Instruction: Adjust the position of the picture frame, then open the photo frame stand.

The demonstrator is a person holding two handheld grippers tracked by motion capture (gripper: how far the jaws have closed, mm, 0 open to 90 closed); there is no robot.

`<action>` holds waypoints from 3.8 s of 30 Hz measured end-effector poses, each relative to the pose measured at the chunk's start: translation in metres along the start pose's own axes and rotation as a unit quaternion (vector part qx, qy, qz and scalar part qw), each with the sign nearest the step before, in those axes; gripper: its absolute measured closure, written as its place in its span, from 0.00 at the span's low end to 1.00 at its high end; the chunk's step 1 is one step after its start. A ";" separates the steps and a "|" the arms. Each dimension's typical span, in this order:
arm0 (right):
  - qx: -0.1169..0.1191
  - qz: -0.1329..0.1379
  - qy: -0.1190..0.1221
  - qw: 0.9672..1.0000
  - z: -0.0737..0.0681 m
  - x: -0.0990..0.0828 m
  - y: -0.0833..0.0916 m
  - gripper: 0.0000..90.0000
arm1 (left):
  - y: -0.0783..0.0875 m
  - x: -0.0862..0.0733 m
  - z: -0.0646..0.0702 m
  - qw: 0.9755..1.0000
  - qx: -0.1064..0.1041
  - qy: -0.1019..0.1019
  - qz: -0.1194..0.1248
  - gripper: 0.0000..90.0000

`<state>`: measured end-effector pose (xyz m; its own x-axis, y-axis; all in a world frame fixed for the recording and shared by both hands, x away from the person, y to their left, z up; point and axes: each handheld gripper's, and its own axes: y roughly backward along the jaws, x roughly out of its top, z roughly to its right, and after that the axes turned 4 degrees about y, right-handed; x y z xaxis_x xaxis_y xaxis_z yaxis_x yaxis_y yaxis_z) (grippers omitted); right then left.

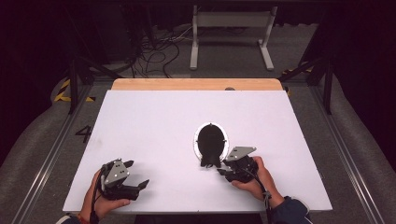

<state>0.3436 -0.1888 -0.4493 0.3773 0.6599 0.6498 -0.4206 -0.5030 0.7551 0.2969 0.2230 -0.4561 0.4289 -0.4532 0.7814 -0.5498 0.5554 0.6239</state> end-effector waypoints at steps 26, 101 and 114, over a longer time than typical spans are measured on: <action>0.026 0.013 -0.027 0.999 0.005 0.001 -0.001 0.81 | -0.006 -0.001 0.002 1.000 -0.012 -0.002 -0.011 0.15; 0.219 0.121 -0.347 0.904 0.069 0.006 -0.034 0.52 | -0.043 0.026 0.015 0.998 -0.023 -0.047 -0.025 0.16; 0.224 0.121 -0.351 0.901 0.072 0.004 -0.036 0.60 | -0.067 0.055 0.002 0.998 -0.038 -0.040 -0.004 0.17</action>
<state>0.4202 -0.2082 -0.4672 0.8147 0.0640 0.5764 -0.2450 -0.8629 0.4420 0.3561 0.1596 -0.4553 0.3726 -0.5109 0.7747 -0.4899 0.6007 0.6317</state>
